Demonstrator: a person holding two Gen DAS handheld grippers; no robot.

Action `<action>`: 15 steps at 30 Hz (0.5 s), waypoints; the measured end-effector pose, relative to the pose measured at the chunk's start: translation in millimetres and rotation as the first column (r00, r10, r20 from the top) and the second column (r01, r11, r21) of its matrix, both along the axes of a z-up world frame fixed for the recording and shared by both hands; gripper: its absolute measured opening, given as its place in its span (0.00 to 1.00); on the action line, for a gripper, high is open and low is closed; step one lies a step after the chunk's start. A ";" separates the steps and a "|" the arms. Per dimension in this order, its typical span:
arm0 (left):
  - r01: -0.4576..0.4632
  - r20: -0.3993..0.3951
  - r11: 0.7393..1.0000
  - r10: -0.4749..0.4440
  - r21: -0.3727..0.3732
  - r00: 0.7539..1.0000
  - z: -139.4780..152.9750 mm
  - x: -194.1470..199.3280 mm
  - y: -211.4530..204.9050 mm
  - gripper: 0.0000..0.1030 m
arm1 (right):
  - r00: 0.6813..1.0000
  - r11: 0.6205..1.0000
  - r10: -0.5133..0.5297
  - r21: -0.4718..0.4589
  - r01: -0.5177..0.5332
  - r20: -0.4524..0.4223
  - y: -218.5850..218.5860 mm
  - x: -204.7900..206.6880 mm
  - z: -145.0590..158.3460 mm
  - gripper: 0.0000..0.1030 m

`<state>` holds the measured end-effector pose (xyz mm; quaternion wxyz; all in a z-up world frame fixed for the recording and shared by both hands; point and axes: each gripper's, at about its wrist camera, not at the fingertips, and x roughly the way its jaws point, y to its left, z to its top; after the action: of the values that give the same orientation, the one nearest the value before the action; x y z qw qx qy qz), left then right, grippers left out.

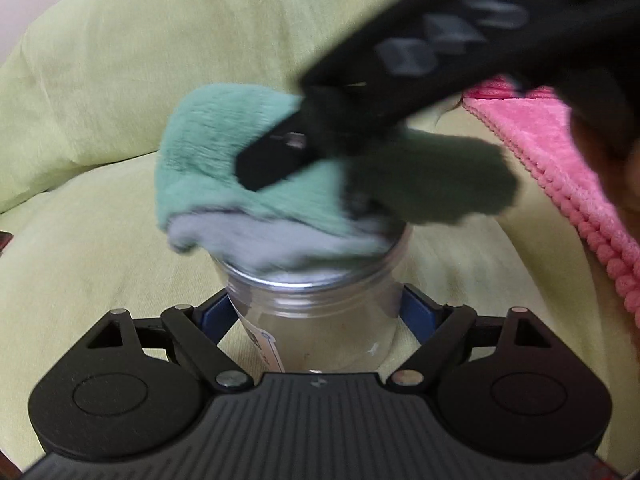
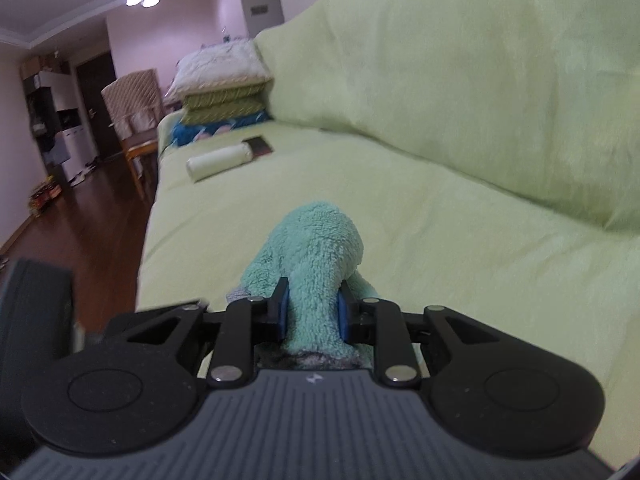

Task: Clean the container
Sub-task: 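Wipe the jar lid with the cloth in the right gripper while the left gripper holds the jar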

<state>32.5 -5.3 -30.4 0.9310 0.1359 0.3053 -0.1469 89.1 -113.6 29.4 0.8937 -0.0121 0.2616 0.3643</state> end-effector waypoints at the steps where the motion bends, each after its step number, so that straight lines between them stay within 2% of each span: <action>1: 0.001 0.004 1.000 -0.001 0.007 1.000 -0.5 -0.3 -1.1 0.84 | 1.000 1.000 -0.019 0.018 0.019 0.004 1.4 2.3 -2.5 0.19; 5: 0.007 0.018 1.000 -0.007 0.022 1.000 -0.6 -1.2 -4.1 0.84 | 0.989 0.989 -0.143 0.025 0.142 0.025 -6.9 10.7 -3.0 0.18; 8: 0.010 0.034 0.999 -0.012 0.047 0.999 -0.8 -4.1 -8.0 0.84 | 0.982 0.980 -0.189 0.056 0.190 -0.027 -35.5 11.2 2.7 0.18; 11: 0.011 0.026 0.999 -0.012 0.030 1.000 0.7 -2.7 -5.8 0.84 | 0.992 0.988 -0.111 0.098 0.116 -0.053 -60.7 1.7 14.5 0.18; 15: 0.012 0.023 1.000 -0.012 0.023 1.000 1.4 -1.9 -5.8 0.84 | 0.999 0.999 0.040 -0.003 -0.040 -0.013 -55.7 -16.7 31.0 0.18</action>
<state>30.6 -11.1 -29.1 0.9320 0.1500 0.2952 -0.1474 72.4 -169.3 60.4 0.8845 -0.0165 0.2678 0.3817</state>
